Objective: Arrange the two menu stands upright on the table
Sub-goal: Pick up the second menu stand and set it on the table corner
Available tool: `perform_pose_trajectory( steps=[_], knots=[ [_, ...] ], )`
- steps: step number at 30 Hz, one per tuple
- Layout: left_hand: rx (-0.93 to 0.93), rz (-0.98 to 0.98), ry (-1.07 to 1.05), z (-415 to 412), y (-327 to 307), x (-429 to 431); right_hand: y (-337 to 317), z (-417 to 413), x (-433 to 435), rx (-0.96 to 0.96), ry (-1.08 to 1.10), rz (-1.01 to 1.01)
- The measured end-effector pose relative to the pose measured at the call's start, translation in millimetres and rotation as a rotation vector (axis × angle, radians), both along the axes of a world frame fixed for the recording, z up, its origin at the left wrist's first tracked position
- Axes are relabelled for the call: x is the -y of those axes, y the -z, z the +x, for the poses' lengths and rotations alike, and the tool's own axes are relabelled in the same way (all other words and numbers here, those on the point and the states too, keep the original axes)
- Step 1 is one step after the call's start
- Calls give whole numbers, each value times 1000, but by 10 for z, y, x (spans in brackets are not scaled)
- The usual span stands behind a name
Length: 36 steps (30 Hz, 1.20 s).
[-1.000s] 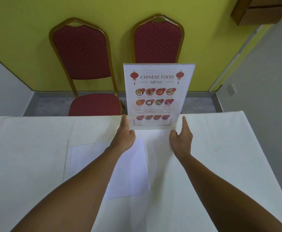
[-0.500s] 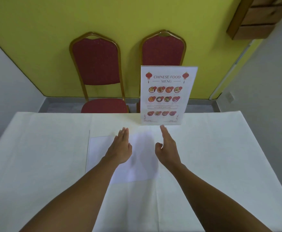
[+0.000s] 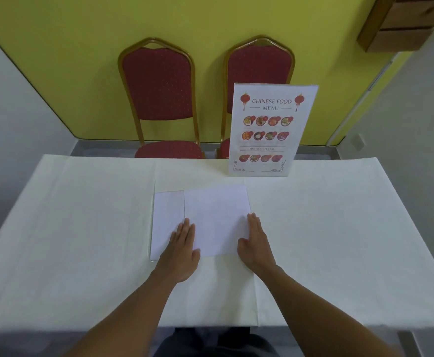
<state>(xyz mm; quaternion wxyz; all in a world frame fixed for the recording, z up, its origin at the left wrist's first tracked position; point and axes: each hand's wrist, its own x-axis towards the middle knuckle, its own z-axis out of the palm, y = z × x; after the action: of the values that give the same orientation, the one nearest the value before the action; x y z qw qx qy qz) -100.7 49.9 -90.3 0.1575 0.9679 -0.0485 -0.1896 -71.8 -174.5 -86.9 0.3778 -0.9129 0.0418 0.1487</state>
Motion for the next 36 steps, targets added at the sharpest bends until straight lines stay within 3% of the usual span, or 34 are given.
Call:
perform_pose_trajectory(
  steps=[8,13,18,23,29,34,36],
  knots=[
    [-75,-113,-47,-10,9,63,-98,76,1,-14,465,367],
    [-30,-103,-15,-41,7,41,-190,219,140,-118,830,757],
    [140,-84,-11,-87,-55,-17,-548,398,194,-135,915,1144],
    [635,-70,68,-88,-325,-119,-867,535,54,-215,813,1429],
    [947,-71,-6,151,-729,-511,-995,680,-285,-253,719,1278],
    [992,-93,-134,425,-1125,-695,-940,771,-518,-311,633,1097],
    [952,-193,-218,527,-1250,-728,-925,822,-611,-295,591,990]
  ],
)
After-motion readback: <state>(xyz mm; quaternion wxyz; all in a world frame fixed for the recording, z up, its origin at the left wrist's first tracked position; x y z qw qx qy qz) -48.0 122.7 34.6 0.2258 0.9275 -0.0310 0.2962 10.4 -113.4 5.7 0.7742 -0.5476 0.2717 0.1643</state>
